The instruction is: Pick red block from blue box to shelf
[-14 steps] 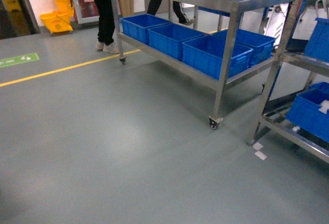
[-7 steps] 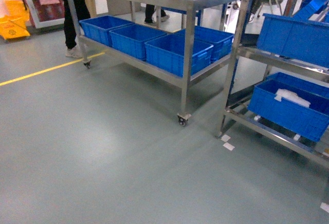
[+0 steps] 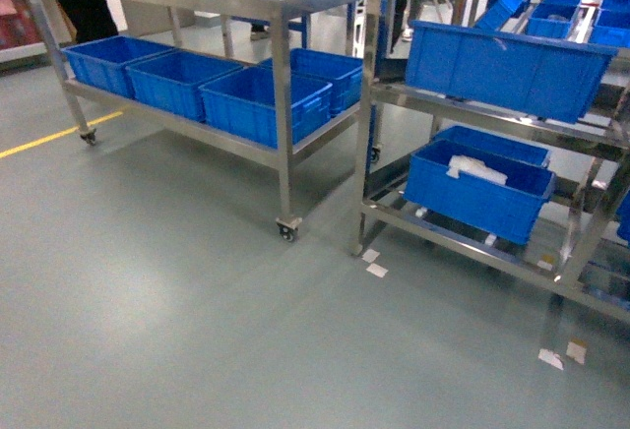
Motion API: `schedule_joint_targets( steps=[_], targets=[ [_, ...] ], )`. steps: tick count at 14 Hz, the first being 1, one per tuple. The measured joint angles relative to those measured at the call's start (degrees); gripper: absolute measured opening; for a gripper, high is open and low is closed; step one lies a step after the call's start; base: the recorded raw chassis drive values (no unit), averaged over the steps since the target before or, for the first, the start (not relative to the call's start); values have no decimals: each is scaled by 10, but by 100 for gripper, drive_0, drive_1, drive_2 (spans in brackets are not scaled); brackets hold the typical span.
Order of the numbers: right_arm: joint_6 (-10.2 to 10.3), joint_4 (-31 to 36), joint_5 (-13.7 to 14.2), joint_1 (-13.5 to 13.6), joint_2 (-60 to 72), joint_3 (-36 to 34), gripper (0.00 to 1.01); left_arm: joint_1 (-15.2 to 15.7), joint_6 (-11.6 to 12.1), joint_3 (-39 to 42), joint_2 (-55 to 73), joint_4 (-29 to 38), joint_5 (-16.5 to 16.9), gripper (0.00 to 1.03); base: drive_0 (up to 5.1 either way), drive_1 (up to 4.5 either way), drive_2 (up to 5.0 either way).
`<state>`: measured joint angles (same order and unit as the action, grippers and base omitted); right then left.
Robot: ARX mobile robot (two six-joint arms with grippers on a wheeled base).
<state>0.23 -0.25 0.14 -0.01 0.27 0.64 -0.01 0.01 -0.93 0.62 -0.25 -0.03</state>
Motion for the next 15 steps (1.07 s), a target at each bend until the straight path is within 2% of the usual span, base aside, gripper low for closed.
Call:
schedule_joint_targets(
  steps=[15],
  targets=[
    [0, 0, 0, 0, 0, 0, 28, 0, 0, 0, 0, 0, 0, 98, -153, -153, -153]
  ],
)
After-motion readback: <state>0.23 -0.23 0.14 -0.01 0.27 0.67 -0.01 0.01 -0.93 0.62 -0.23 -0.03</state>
